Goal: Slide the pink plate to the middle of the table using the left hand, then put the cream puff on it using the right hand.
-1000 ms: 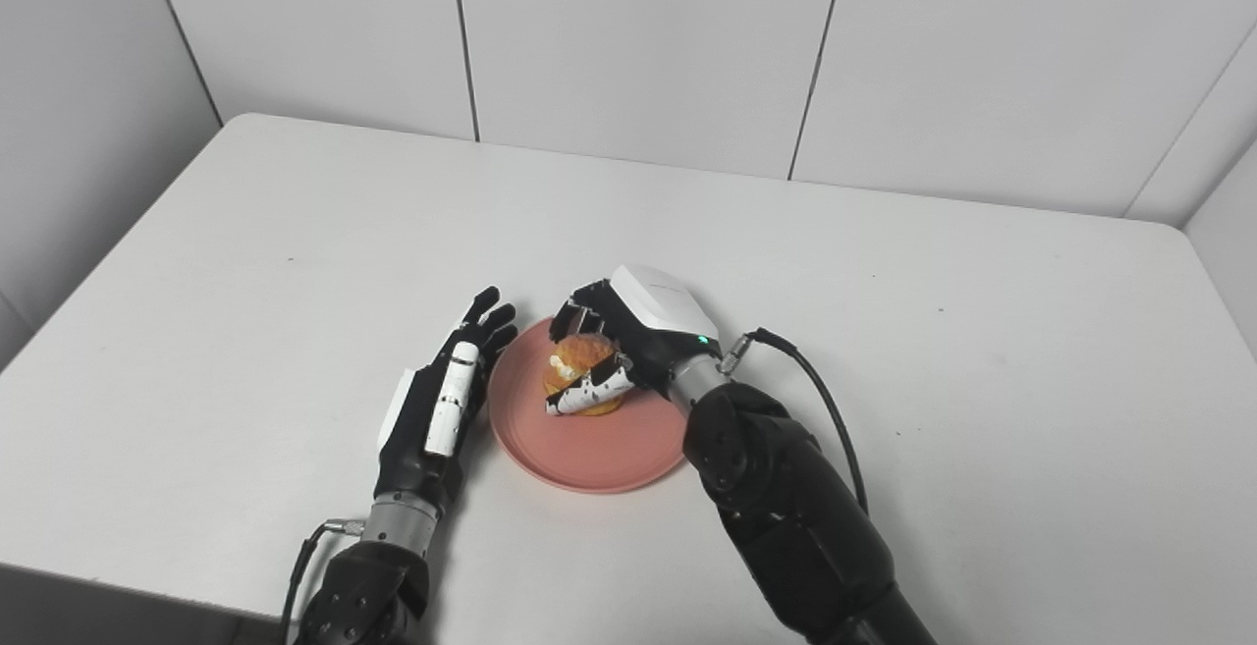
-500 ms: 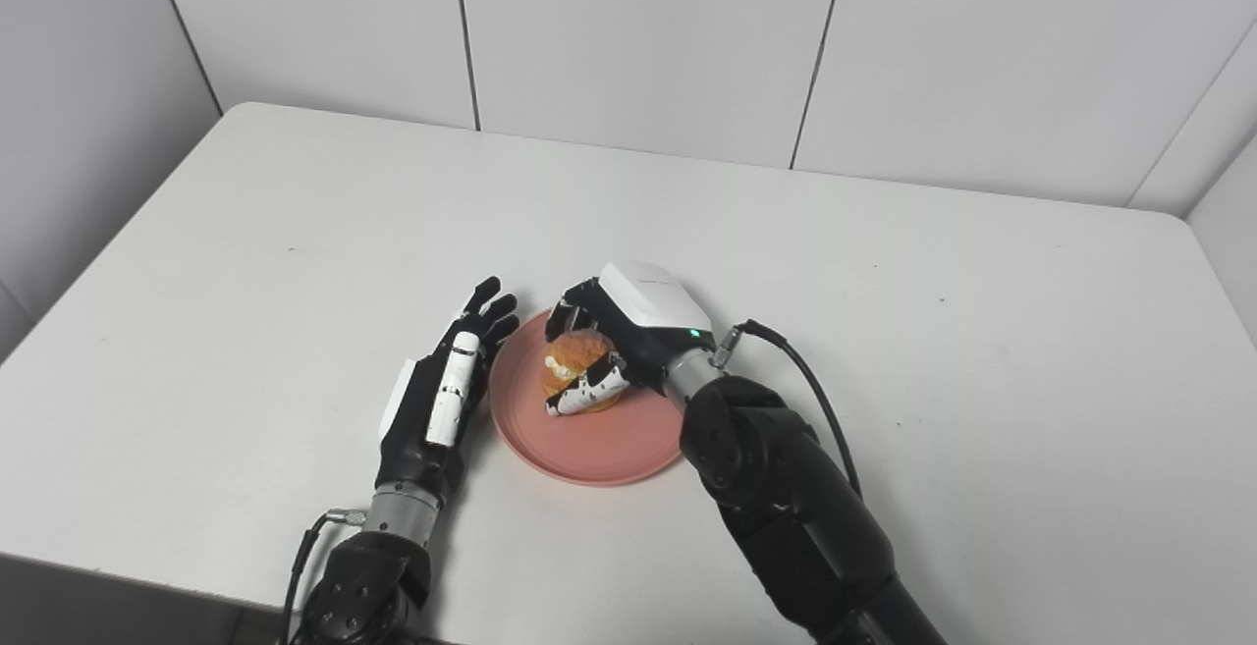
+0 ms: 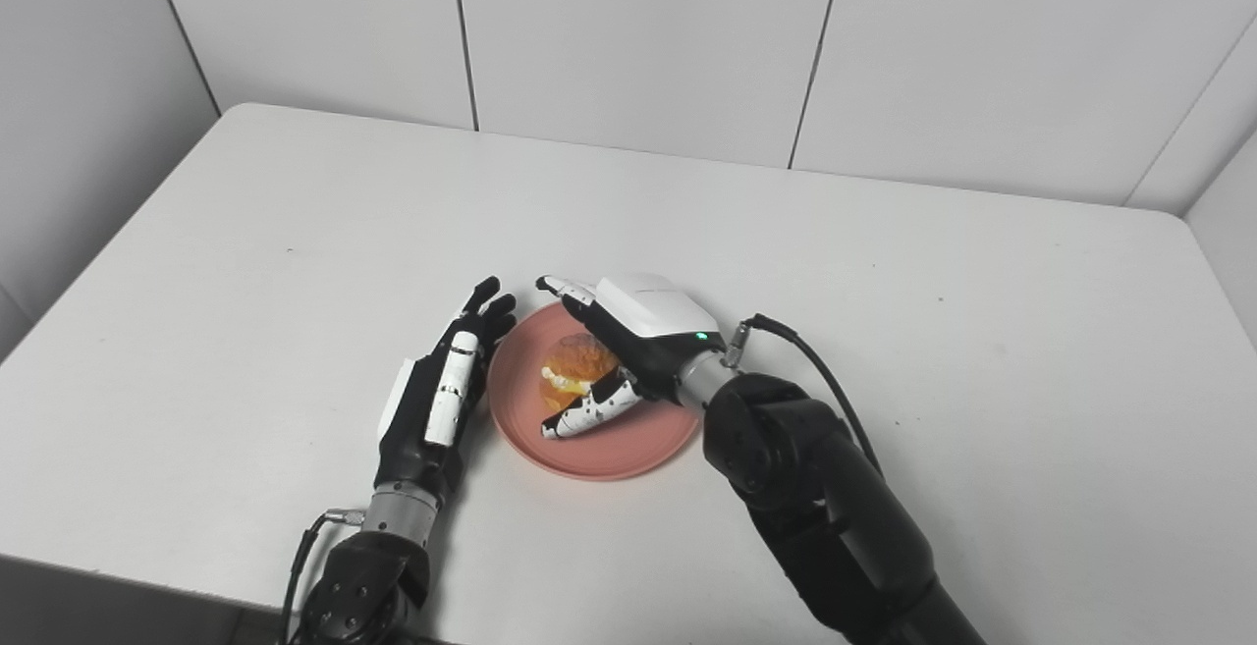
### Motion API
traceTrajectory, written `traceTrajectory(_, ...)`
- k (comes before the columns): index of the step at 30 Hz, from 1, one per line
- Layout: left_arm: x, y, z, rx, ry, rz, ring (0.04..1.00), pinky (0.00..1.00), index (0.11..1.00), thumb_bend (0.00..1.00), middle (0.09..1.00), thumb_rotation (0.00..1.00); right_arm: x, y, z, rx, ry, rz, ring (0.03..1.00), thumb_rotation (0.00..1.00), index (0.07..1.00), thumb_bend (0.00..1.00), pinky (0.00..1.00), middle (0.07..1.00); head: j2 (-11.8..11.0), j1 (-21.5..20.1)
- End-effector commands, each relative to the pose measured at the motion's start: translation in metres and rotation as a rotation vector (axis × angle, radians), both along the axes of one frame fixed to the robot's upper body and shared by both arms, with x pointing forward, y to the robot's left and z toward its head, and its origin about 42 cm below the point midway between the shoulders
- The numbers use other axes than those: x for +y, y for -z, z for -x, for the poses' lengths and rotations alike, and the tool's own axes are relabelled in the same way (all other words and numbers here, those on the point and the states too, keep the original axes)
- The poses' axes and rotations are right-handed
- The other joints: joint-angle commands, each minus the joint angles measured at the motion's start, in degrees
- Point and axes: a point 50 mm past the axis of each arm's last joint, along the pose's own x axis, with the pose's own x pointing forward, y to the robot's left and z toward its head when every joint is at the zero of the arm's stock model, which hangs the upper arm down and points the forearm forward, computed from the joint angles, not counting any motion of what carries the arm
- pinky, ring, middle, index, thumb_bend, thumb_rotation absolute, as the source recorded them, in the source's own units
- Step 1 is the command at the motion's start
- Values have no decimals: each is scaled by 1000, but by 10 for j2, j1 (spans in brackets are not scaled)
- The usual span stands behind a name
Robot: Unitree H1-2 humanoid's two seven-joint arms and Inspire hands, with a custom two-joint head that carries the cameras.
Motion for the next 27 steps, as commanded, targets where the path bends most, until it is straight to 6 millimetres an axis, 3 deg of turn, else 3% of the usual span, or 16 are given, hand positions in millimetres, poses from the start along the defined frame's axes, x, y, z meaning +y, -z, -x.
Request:
traceTrajectory(1,-4,-9,-6,-36,13,18,921,920,897,452,920,1000,0,-32,-4,-81,3,-25,964,412,997,991,912,976,1,0)
traceTrajectory(6,-3,-9,-6,-33,14,10,913,920,897,447,917,1000,-7,-48,0,-119,0,-56,981,432,1000,1000,936,994,0,-2)
traceTrajectory(14,-5,-10,-4,-22,15,13,915,941,906,448,918,1000,-35,-63,4,-195,16,-215,999,455,1000,1000,931,1000,-2,-6)
traceTrajectory(17,-5,-10,-4,-23,8,26,907,919,899,447,912,1000,-55,-57,5,-199,61,-296,1000,491,1000,1000,944,1000,-2,-7)
traceTrajectory(21,-6,-12,-3,-29,6,30,907,916,899,447,911,1000,-75,-46,8,-183,121,-428,973,584,1000,1000,797,1000,-1,-8)
traceTrajectory(24,-5,-12,-3,-33,9,30,905,919,902,447,912,1000,-86,-38,12,-170,158,-524,982,664,1000,988,878,1000,-1,-10)
traceTrajectory(27,-3,-10,-3,-35,10,26,904,919,903,451,912,1000,-96,-29,18,-159,216,-569,971,779,1000,945,888,1000,-1,-11)
